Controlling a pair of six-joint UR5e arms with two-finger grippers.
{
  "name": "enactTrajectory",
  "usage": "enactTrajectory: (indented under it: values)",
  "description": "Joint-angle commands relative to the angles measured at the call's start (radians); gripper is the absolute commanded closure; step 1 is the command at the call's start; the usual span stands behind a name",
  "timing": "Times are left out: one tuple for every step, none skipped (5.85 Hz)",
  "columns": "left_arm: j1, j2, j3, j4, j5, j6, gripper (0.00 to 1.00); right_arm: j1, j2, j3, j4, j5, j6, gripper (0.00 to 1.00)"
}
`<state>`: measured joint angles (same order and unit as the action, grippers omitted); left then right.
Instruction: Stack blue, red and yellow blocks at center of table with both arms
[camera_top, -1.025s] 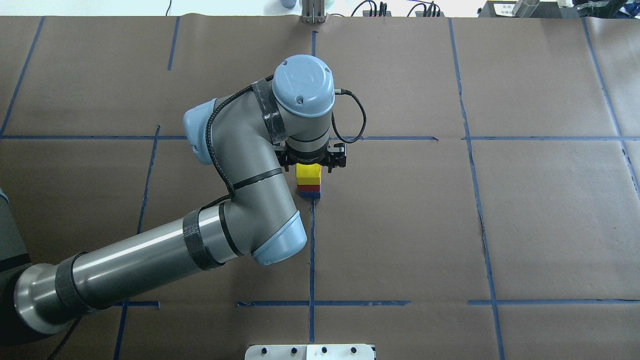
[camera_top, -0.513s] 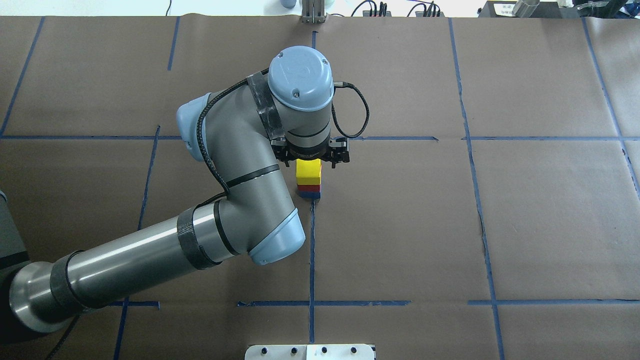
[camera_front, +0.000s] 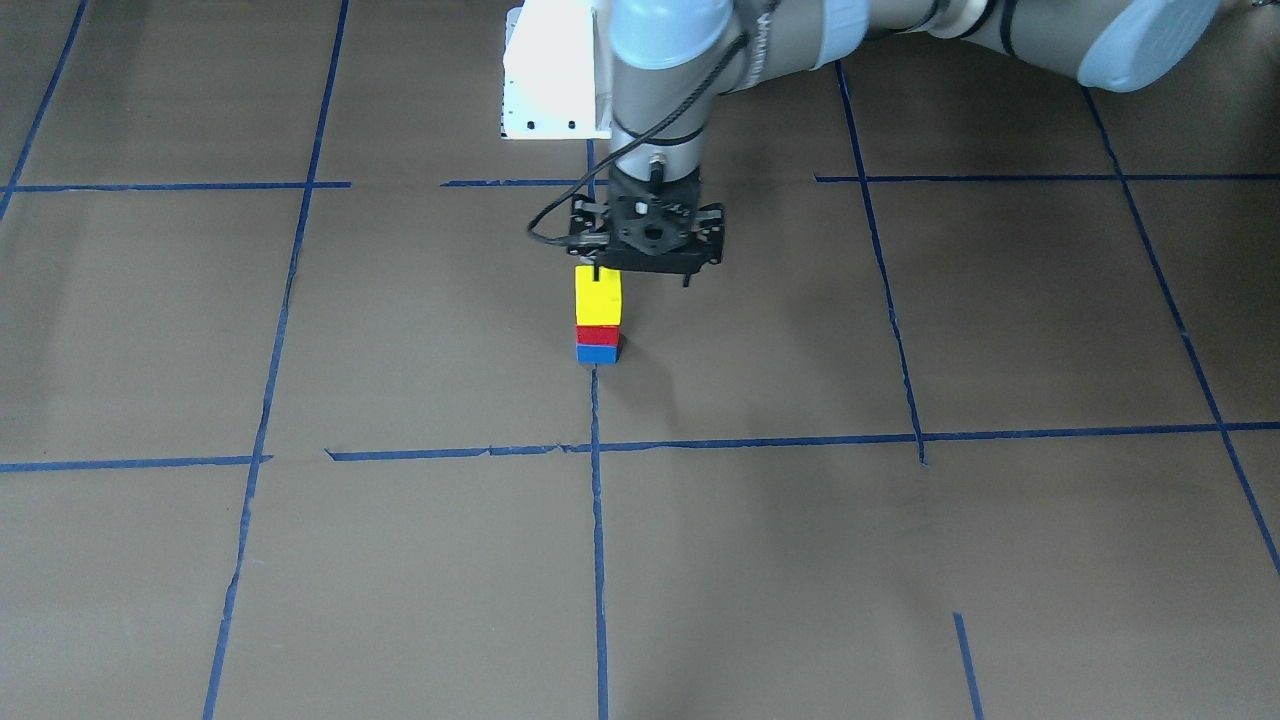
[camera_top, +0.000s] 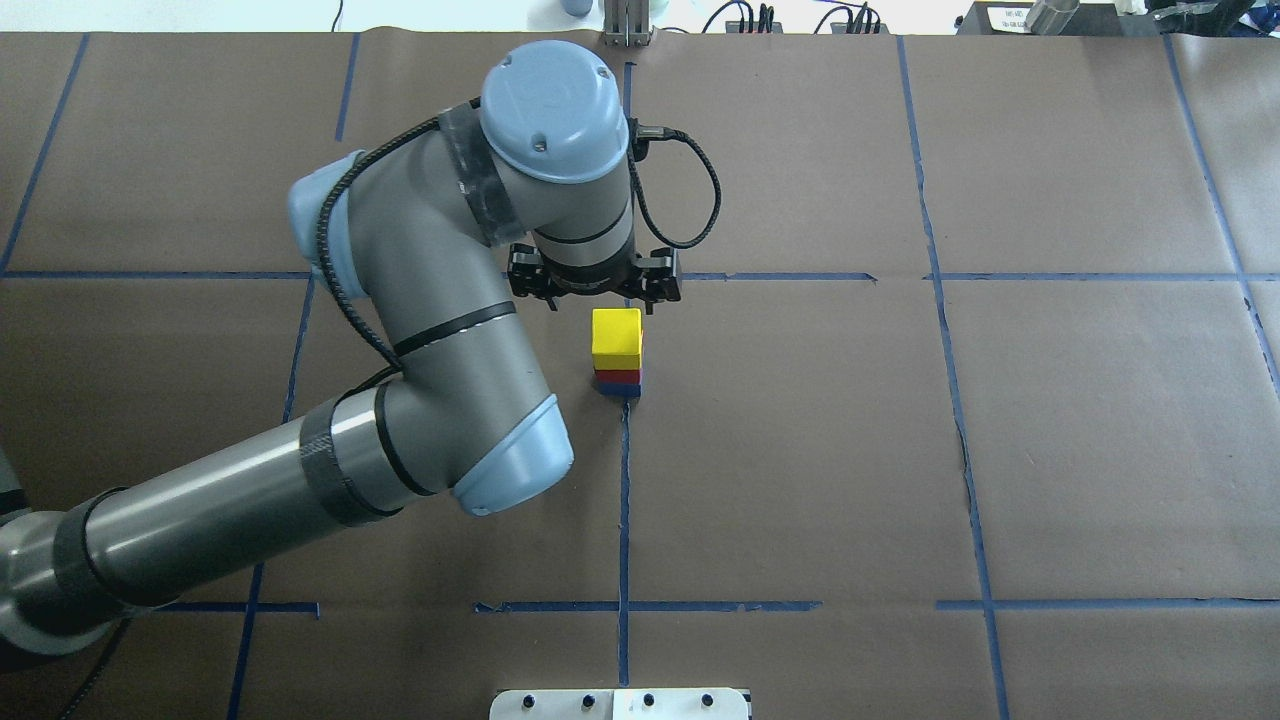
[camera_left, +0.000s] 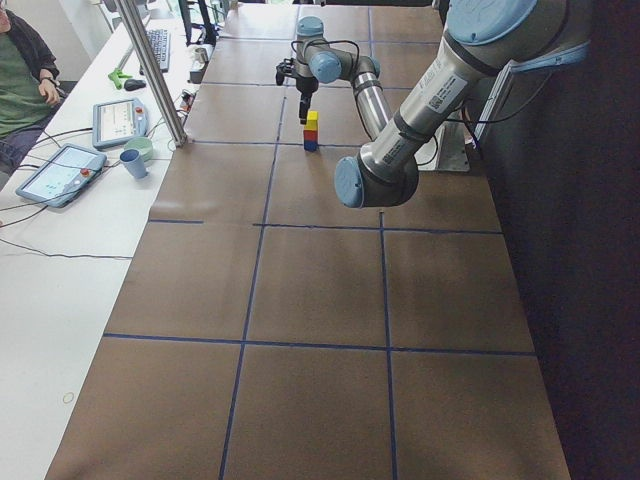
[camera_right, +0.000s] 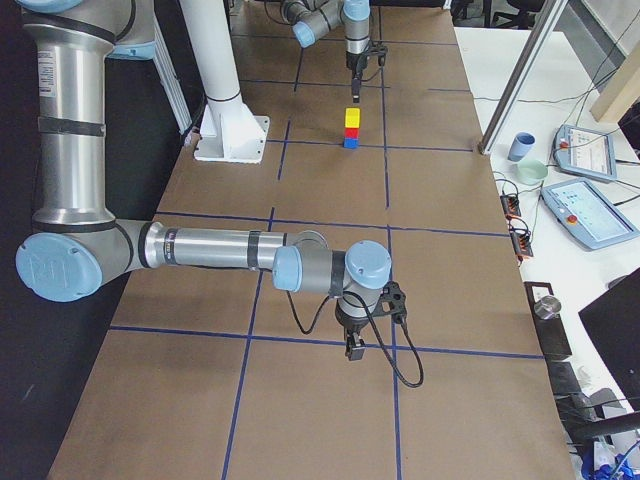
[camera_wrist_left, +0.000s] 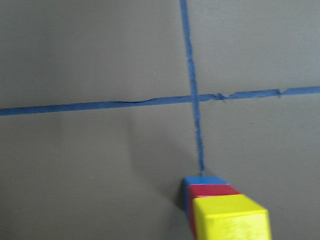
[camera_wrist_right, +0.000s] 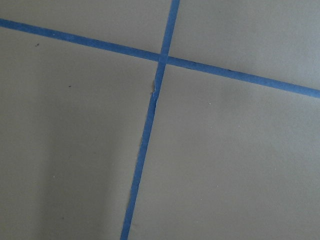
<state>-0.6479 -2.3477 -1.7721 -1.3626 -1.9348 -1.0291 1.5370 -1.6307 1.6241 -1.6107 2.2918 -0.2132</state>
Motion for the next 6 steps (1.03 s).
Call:
enactTrajectory:
  values:
    - [-0.134,0.218,-0.145,0.01,-0.079,0.205,0.0,0.0,0.0,-0.001,0.0,0.0,0.0,0.0]
    - [-0.25,0.37,-0.177,0.007,-0.161,0.407,0.0,0.0,-0.001,-0.003,0.0,0.002,0.0,0.0]
    - [-0.386,0.521,-0.2,-0.001,-0.212,0.649,0.0,0.0,0.0,-0.003,0.0,0.0,0.0,0.0]
    - [-0.514,0.651,-0.202,-0.006,-0.225,0.866,0.0,0.0,0.0,-0.003,0.0,0.0,0.0,0.0]
    - [-0.668,0.751,-0.193,-0.009,-0.251,1.068,0.0,0.0,0.0,-0.003,0.0,0.0,0.0,0.0]
    - [-0.778,0.856,-0.187,-0.009,-0.335,1.104,0.0,0.0,0.0,-0.001,0.0,0.002,0.0,0.0]
